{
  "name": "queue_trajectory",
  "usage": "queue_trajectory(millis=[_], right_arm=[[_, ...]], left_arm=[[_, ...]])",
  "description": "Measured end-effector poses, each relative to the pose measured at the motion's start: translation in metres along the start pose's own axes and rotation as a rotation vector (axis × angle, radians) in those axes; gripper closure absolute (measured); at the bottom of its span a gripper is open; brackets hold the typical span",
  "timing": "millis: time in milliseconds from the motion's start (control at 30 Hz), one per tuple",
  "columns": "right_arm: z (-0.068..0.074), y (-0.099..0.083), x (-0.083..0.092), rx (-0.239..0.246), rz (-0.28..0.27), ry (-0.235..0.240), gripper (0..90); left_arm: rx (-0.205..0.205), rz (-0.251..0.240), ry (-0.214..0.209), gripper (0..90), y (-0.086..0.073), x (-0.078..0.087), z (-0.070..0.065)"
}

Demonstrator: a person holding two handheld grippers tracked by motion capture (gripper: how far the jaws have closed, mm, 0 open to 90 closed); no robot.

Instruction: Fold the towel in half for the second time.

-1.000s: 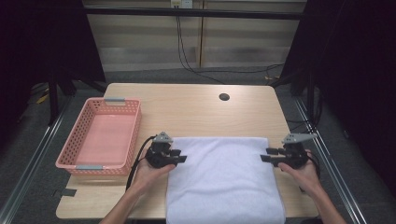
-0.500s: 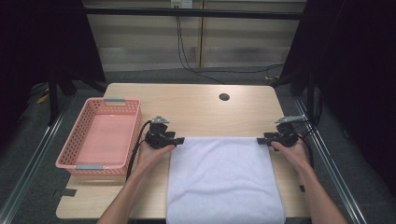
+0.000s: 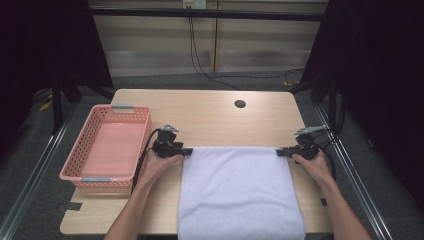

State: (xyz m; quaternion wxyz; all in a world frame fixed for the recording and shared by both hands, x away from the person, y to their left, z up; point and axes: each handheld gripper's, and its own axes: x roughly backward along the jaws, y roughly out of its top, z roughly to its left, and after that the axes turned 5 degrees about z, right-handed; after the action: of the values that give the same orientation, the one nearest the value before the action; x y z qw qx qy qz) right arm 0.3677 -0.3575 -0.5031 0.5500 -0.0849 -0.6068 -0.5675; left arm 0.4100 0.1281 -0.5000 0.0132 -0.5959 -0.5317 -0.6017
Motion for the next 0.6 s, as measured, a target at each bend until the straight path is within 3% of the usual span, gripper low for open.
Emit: queue_trajectory(millis=[33, 67, 133, 167, 300, 433, 600], right_arm=[[0.000, 0.000, 0.000, 0.001, 0.000, 0.001, 83.6], [0.000, 0.000, 0.000, 0.001, 0.000, 0.002, 83.9], [0.000, 0.000, 0.000, -0.004, 0.002, 0.003, 84.3], [0.000, 0.000, 0.000, -0.006, 0.004, 0.003, 84.4], [0.000, 0.000, 0.001, -0.018, 0.009, 0.012, 84.7], [-0.002, 0.000, 0.005, -0.030, -0.012, 0.025, 85.4], [-0.005, 0.005, 0.018, -0.036, -0.077, 0.040, 85.6]], left_arm=[[-0.013, 0.003, -0.027, 47.6, -0.001, -0.001, 0.000], [-0.027, 0.011, 0.013, 49.8, 0.000, -0.003, -0.003], [-0.030, 0.013, -0.015, 53.2, 0.000, -0.004, -0.003], [-0.046, 0.018, 0.000, 55.8, 0.000, -0.004, -0.004], [-0.057, 0.027, -0.055, 80.8, -0.002, -0.006, -0.003], [-0.052, 0.010, -0.043, 84.7, 0.000, -0.003, -0.006], [-0.048, -0.062, -0.052, 84.9, 0.006, 0.013, -0.007]])
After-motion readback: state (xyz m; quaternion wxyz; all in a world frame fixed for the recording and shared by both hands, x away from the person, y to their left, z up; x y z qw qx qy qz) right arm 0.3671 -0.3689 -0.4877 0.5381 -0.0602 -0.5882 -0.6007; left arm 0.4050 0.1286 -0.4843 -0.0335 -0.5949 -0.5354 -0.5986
